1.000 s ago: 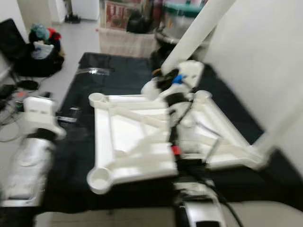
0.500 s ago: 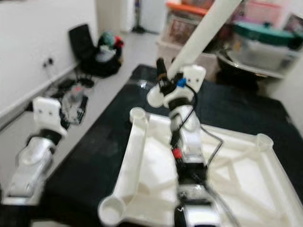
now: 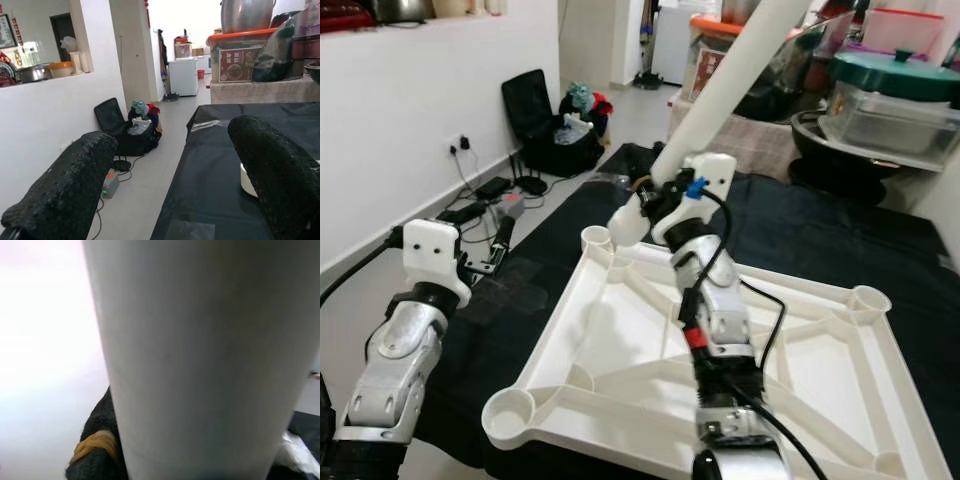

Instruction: Building children table

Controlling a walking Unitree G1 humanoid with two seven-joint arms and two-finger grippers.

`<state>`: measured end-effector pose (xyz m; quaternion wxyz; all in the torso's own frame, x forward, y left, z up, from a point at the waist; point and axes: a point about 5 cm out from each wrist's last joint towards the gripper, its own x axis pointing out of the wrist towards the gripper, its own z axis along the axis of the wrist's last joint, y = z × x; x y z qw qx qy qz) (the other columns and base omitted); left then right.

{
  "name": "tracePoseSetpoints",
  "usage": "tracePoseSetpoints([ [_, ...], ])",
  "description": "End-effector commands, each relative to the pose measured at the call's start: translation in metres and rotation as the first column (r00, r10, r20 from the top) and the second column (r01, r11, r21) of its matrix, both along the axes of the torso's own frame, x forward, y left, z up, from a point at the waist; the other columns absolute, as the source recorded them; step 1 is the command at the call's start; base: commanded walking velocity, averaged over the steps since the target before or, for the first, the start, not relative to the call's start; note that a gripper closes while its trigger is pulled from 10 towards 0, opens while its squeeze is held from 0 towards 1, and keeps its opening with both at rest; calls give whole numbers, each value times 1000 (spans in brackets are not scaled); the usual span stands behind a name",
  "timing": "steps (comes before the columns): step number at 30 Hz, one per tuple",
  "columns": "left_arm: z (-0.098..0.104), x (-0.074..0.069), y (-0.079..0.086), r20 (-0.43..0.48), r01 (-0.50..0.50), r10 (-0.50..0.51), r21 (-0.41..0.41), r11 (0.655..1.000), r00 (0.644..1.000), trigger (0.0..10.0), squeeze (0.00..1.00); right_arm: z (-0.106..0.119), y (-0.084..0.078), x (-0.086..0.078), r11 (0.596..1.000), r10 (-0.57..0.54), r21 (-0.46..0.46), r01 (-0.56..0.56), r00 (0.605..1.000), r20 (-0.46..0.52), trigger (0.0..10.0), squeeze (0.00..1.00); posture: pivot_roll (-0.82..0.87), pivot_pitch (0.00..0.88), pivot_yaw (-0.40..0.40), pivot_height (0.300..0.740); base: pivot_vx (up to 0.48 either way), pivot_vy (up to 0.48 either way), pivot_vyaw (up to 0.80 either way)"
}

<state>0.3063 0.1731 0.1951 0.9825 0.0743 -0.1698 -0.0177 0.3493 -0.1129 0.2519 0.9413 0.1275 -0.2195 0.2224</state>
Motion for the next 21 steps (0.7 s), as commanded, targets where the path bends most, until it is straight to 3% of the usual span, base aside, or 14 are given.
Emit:
tracePoseSetpoints([
  [1, -3, -1, 0, -9, 10, -10, -8, 1000, 1000, 10000, 0, 2, 0, -1, 1000, 7, 10, -7, 1000, 2, 0, 0, 133, 0, -136, 740, 0, 0, 0],
  [5, -4, -2, -1, -12, 12, -12, -7, 1000, 1000, 10000, 0, 1, 0, -1, 1000, 5, 21, -5, 1000, -6, 0, 0, 133, 0, -134, 740, 0, 0, 0],
  [17, -4, -1, -3, -11, 22, -22, -23, 999, 1000, 10000, 0, 1, -3, -3, 999, 6, 44, -5, 1000, -23, 0, 0, 125, 0, -129, 740, -352, 0, 0],
  [21, -3, -1, -3, -2, 24, -24, -32, 999, 1000, 10000, 0, 1, -4, -3, 999, 4, 43, -3, 1000, -25, 0, 0, 126, 0, -132, 740, 0, 0, 0],
])
